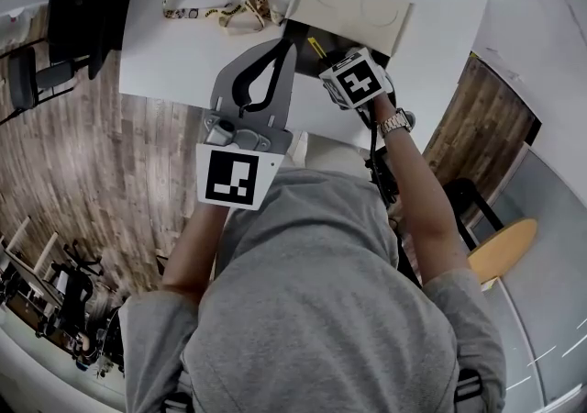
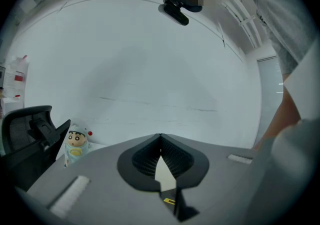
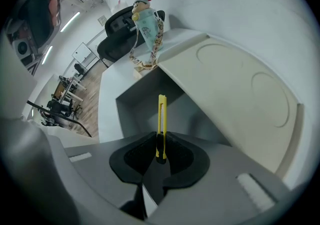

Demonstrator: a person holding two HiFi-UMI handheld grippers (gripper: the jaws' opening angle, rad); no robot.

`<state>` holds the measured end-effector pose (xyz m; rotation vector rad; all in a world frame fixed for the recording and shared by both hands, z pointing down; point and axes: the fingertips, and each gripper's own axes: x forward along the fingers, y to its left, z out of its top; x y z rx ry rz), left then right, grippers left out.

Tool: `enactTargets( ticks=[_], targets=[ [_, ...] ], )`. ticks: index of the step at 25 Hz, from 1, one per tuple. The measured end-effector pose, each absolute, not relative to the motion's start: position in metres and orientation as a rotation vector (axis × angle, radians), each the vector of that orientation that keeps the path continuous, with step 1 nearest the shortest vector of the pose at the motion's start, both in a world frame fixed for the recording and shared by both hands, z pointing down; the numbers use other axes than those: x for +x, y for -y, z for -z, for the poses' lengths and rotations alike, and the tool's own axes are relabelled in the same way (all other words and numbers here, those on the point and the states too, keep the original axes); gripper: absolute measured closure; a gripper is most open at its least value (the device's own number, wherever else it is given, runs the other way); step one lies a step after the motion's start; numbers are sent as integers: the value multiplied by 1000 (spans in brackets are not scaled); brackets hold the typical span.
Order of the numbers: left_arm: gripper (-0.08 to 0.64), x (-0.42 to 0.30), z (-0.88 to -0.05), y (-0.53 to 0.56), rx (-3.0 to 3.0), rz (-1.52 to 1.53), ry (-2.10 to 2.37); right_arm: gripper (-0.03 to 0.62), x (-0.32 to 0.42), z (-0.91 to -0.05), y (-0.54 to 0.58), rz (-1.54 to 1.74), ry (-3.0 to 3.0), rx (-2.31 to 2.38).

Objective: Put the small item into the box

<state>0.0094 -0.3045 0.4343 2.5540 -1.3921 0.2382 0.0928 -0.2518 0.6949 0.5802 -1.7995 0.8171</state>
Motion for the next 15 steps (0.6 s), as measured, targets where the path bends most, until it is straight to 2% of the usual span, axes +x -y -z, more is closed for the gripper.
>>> enactTargets(
  ticks=[15],
  targets=[
    [557,-5,-441,306,2505,-246,1457,518,95,-715,251,-795,1742,530]
  ],
)
